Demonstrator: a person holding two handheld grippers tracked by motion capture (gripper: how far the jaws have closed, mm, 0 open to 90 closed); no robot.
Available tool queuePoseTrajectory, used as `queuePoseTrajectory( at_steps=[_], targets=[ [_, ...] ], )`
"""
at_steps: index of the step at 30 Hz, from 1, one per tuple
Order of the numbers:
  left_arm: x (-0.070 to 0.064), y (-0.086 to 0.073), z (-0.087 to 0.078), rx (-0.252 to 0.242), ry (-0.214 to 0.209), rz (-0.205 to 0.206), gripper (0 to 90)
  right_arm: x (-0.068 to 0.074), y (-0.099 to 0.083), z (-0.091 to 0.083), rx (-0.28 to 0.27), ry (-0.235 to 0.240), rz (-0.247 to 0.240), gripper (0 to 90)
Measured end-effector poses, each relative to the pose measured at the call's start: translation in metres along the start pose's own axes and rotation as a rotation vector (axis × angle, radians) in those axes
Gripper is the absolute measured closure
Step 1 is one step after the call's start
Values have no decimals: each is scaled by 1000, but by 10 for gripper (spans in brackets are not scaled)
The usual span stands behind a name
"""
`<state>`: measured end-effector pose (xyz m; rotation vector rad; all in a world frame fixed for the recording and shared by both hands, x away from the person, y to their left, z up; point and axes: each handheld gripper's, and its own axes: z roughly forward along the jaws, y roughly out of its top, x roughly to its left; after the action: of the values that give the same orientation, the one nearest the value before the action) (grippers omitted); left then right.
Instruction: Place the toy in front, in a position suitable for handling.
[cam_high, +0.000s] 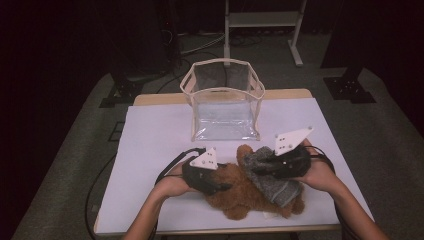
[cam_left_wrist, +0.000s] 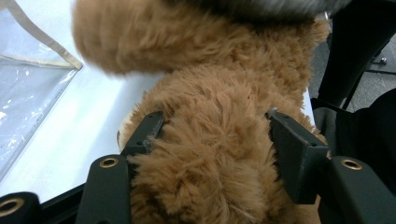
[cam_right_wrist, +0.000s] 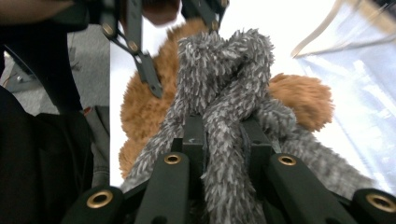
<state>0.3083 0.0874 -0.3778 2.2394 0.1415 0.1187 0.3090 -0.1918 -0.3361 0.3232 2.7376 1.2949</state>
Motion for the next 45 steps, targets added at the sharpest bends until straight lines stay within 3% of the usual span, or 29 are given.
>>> queuePoseTrajectory(
  at_steps=[2,3,4,7,10,13,21,26,29,30,33,34,37,41,45],
  targets=[
    [0,-4,-5,-9,0,-5,390,-4,-13,13,61,-19,25,756],
    [0,-4,-5,-9,0,-5,373,-4,-13,13,61,-19,25,756],
    [0,-6,-9,-10,-3,-14,360,-8,-25,11,22,13,76,757],
    [1,-9,-15,-8,1,-21,325,-11,-37,2,-3,5,114,757],
    [3,-16,-20,-18,-12,-56,326,-12,-42,-3,-8,-6,124,758],
    [5,-21,-15,-40,-46,-69,397,-9,-37,-9,-6,-25,104,757],
    [7,-10,-6,-31,-40,-48,438,2,-4,-15,-41,-21,14,756],
    [6,-2,4,-32,-47,-32,437,1,14,15,-1,16,-22,755],
    [6,-1,5,-19,-45,-20,418,-1,13,26,26,23,-16,754],
    [6,-2,5,-24,-41,-33,400,-5,6,31,42,20,-1,756],
    [7,-7,0,-40,-34,-59,378,-11,-2,31,64,3,26,758],
    [8,-10,-4,-35,-30,-76,348,-17,-11,28,54,10,63,759],
    [10,-13,-8,-9,-31,-90,318,-19,-17,24,44,5,82,759],
    [10,-19,-7,-21,-48,-95,383,-17,-14,19,34,-1,73,759],
    [11,-15,-2,-26,-60,-81,424,-12,3,19,22,2,32,759]
  ],
)
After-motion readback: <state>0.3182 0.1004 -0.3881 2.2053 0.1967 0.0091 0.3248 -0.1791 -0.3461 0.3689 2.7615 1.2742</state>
